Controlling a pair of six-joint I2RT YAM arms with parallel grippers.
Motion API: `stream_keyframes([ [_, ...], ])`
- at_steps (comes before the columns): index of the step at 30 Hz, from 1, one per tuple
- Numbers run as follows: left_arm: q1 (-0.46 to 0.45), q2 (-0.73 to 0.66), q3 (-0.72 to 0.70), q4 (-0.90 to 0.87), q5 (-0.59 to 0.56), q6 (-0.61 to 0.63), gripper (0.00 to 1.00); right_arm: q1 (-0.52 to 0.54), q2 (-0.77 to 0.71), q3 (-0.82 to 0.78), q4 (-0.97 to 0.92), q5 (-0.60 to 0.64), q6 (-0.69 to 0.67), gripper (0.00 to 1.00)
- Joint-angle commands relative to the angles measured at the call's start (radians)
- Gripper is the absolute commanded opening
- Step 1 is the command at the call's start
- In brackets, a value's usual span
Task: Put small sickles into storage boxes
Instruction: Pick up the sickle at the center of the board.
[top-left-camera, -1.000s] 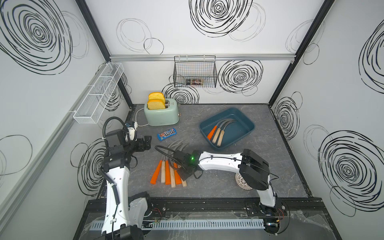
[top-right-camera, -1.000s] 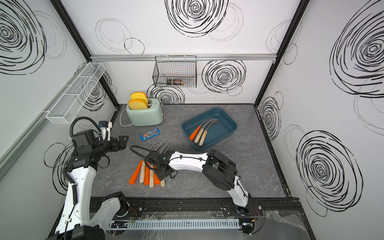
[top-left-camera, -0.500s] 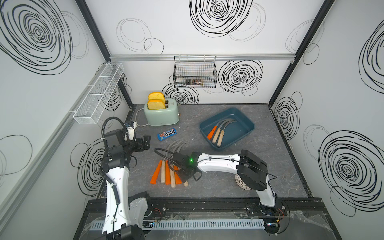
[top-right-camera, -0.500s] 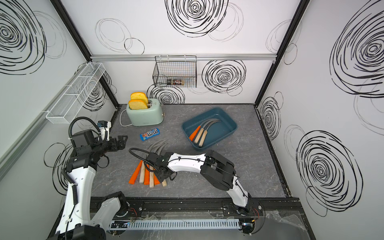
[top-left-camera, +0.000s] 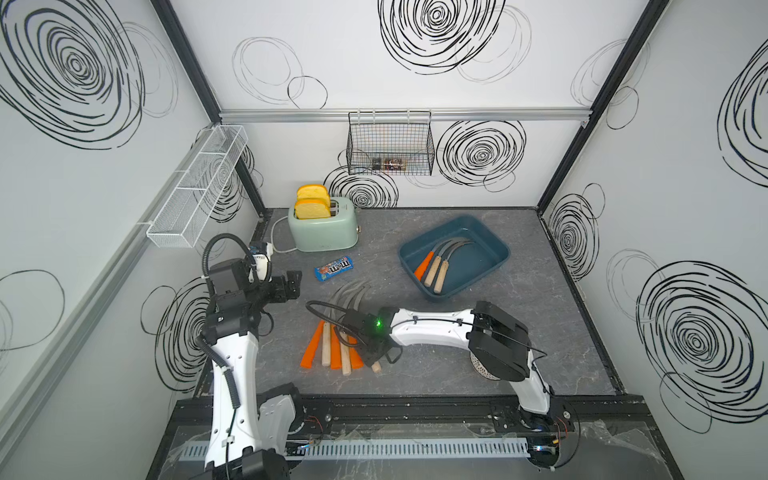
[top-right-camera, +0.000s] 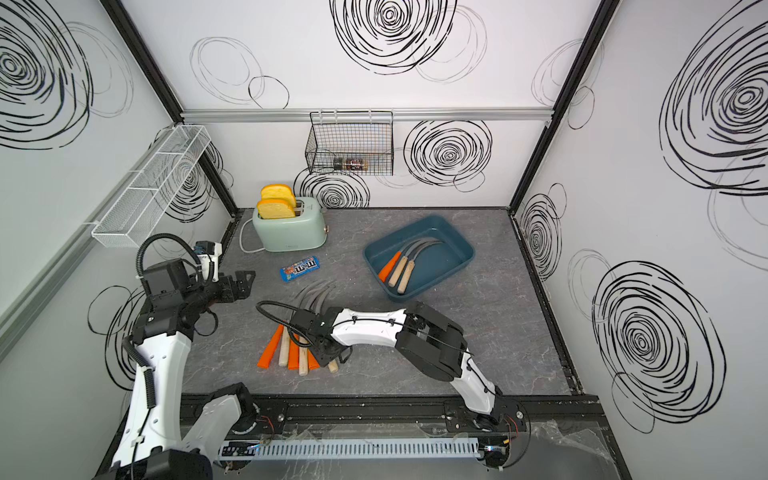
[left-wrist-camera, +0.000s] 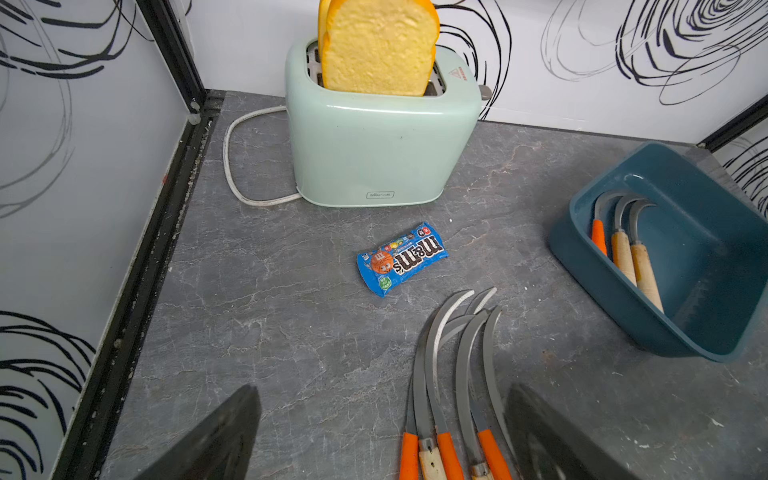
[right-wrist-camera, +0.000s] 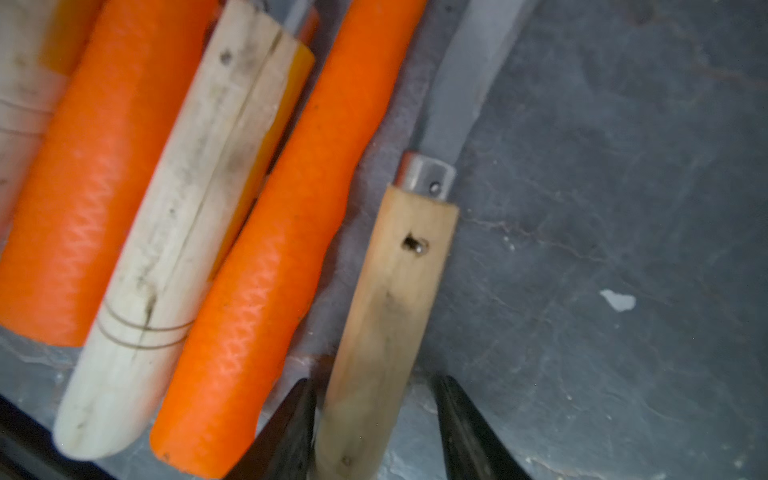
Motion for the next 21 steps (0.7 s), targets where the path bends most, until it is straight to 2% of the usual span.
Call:
stream_keyframes([
  [1, 0.01, -0.009, 0.012, 0.031, 0.018, 0.02, 0.96, 0.01, 0.022, 0.016, -0.061, 0.031, 0.014, 0.47],
  [7, 0.01, -0.006, 0.024, 0.028, 0.031, 0.018, 0.96, 0.016, 0.032, 0.017, -0.077, 0.048, 0.021, 0.44],
  [21, 0.009, -0.009, 0.043, 0.022, 0.029, 0.029, 0.96, 0.011, 0.031, -0.015, -0.063, 0.057, 0.032, 0.3],
])
